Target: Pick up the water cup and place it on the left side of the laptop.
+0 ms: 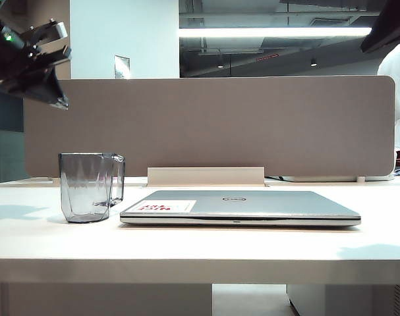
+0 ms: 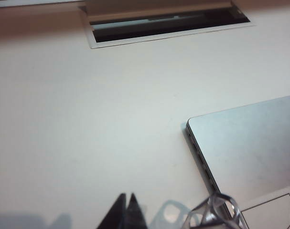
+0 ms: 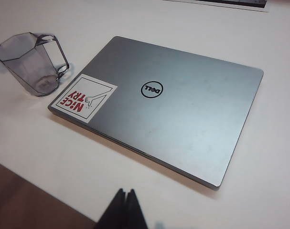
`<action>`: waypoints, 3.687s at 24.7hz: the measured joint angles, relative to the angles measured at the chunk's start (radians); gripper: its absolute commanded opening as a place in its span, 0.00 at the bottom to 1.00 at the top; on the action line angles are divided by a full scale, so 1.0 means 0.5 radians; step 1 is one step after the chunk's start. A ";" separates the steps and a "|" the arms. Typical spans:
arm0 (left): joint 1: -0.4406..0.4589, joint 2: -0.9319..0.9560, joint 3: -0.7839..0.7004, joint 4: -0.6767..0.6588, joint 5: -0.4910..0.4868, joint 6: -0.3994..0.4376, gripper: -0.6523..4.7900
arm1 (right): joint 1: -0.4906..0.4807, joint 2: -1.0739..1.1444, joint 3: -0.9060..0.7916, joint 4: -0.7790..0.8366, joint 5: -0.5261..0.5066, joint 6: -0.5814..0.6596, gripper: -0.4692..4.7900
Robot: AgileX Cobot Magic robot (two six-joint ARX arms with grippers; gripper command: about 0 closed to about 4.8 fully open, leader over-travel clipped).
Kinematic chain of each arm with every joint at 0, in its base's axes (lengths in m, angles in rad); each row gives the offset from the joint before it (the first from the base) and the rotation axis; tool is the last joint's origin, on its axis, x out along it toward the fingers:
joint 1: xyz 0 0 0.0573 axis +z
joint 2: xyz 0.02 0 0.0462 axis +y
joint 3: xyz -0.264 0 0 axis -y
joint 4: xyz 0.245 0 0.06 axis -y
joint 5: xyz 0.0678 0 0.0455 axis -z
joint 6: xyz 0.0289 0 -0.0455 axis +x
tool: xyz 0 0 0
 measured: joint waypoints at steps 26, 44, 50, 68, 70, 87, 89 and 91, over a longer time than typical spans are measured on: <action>-0.306 0.443 0.717 -1.270 -0.494 0.498 0.31 | 0.000 -0.001 0.000 -0.001 0.000 -0.001 0.08; -0.317 0.584 0.726 -1.410 -0.493 0.499 0.26 | 0.000 -0.001 0.000 0.000 0.000 -0.001 0.08; -0.320 0.629 0.723 -1.399 -0.494 0.489 0.17 | 0.001 -0.001 0.000 -0.001 0.000 -0.001 0.08; -0.319 0.623 0.721 -1.424 -0.830 -0.540 0.11 | 0.000 -0.001 0.000 -0.001 0.000 -0.014 0.08; -0.319 0.620 0.721 -1.433 -0.834 -0.628 0.11 | 0.000 0.000 0.000 -0.001 0.000 -0.034 0.08; -0.320 0.528 0.731 -1.430 -1.151 -1.513 0.11 | 0.001 0.000 0.000 -0.001 -0.002 -0.040 0.08; -0.320 0.528 0.731 -1.431 -1.151 -1.630 0.11 | 0.001 0.000 0.000 -0.001 -0.002 -0.040 0.08; -0.320 0.528 0.731 -1.431 -1.151 -1.707 0.11 | 0.000 0.000 0.000 -0.001 -0.002 -0.040 0.08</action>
